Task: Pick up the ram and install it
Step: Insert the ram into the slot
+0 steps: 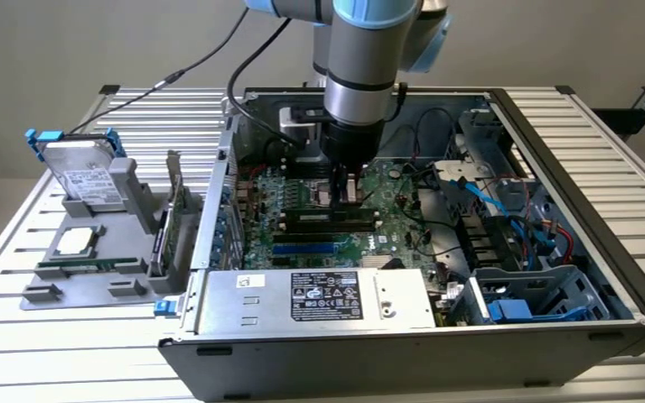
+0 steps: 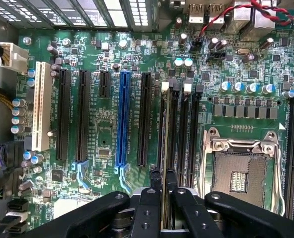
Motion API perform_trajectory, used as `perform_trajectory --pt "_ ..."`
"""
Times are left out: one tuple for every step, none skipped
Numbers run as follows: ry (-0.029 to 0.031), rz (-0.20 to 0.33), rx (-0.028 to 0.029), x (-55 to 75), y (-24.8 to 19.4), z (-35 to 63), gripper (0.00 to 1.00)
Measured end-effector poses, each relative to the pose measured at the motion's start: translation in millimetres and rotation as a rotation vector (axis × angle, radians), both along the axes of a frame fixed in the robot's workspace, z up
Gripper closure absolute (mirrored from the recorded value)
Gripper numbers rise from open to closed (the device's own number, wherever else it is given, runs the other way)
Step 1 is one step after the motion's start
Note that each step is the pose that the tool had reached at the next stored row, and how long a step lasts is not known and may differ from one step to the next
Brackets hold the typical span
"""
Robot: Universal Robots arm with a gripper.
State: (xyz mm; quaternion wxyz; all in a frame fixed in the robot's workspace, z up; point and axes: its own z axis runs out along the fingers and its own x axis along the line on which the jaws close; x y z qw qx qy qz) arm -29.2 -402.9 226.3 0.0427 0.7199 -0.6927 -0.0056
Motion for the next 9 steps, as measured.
perform_trajectory --pt "0.0000 0.000 -0.0001 0.0 0.0 -0.5 0.86" --pt "0.0000 0.000 -0.0001 0.1 0.1 -1.4 0.86" --pt "-0.0001 0.000 -0.0003 0.1 0.1 -2.4 0.86" --pt "0.0000 0.000 -0.0010 0.1 0.1 -2.7 0.86" --pt "0.0001 0.000 -0.0019 0.2 0.1 -2.8 0.86" --pt "0.0000 0.000 -0.0027 0.2 0.1 -3.0 0.86" --pt "-0.0001 0.000 -0.0034 0.3 0.1 -3.3 0.86" --pt "-0.0001 0.000 -0.0044 0.3 0.1 -3.8 0.86" --pt "-0.0001 0.000 -0.0053 0.3 0.2 -4.4 0.86"
